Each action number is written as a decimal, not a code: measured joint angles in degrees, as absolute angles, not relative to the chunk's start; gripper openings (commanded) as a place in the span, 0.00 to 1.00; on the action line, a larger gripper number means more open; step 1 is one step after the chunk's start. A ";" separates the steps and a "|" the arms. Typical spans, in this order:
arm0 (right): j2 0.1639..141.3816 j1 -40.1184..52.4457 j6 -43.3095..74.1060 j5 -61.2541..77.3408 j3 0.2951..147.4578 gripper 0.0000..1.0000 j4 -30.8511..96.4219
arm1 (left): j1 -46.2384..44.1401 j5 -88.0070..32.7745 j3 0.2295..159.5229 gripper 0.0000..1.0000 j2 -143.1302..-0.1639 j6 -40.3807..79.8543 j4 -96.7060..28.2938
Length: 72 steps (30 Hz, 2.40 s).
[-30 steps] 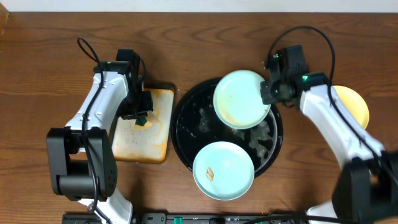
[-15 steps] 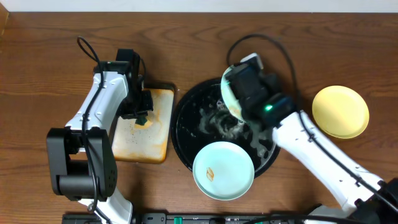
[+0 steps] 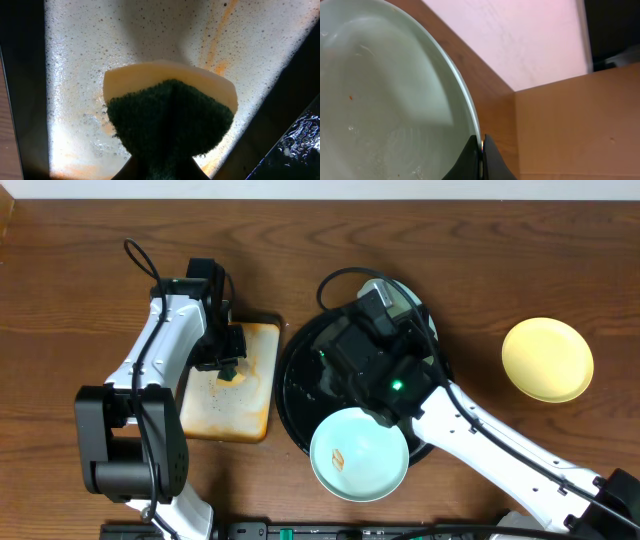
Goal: Clean dirty plates on tray and stack at the side
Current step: 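Lift the light-blue plate out of the black tray with the right gripper, then place the light-blue plate onto the yellow plate with the right gripper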
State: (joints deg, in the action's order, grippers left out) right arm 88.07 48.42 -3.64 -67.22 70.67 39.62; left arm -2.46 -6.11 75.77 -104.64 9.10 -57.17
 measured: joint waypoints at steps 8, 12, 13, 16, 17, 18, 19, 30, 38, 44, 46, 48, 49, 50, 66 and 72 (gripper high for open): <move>88.07 51.35 -4.69 -73.23 70.67 0.01 39.62 | -2.46 -6.11 75.77 0.15 -104.64 9.10 -57.14; 88.07 51.70 -5.08 -74.04 70.67 0.01 39.62 | -2.46 -6.11 75.77 0.15 -104.64 9.10 -57.14; 88.07 51.70 -5.10 -74.15 70.67 0.01 39.62 | -2.46 -6.11 75.77 0.15 -104.64 9.10 -57.14; 88.07 51.70 -5.10 -74.41 70.67 0.01 39.62 | -2.46 -6.11 75.77 0.15 -104.64 9.10 -57.12; 88.07 51.70 -5.13 -74.43 70.67 0.01 39.62 | -2.46 -6.11 75.77 0.15 -104.64 9.10 -57.14; 88.07 51.70 -5.13 -74.43 70.67 0.01 39.62 | -2.46 -6.11 75.77 0.15 -104.64 9.10 -57.14; 88.07 51.70 -5.13 -74.43 70.67 0.01 39.62 | -2.46 -6.11 75.77 0.15 -104.64 9.10 -57.14; 88.07 51.70 -5.13 -74.41 70.67 0.01 39.38 | -2.46 -6.11 75.77 0.15 -104.64 9.10 -57.14; 88.07 51.70 -5.10 -74.37 70.67 0.01 39.38 | -2.46 -6.11 75.77 0.15 -104.64 9.10 -57.14; 88.07 51.70 -5.10 -74.37 70.67 0.01 39.35 | -2.46 -6.11 75.77 0.15 -104.64 9.10 -57.14; 88.07 51.70 -5.10 -74.37 70.67 0.01 39.35 | -2.46 -6.11 75.77 0.15 -104.64 9.10 -57.14; 88.07 51.70 -5.10 -74.37 70.67 0.01 39.38 | -2.46 -6.11 75.77 0.15 -104.64 9.10 -57.14; 88.07 51.70 -5.10 -74.37 70.67 0.01 39.38 | -2.46 -6.11 75.77 0.15 -104.64 9.10 -57.14; 88.07 51.70 -5.10 -74.37 70.67 0.01 39.35 | -2.46 -6.11 75.77 0.15 -104.64 9.10 -57.14; 87.66 36.75 4.86 -43.18 71.02 0.01 46.81 | -2.46 -6.11 75.77 0.15 -104.64 9.10 -57.21; 84.01 28.42 6.17 -29.10 72.03 0.01 48.31 | -2.46 -6.11 75.77 0.15 -104.64 9.10 -57.19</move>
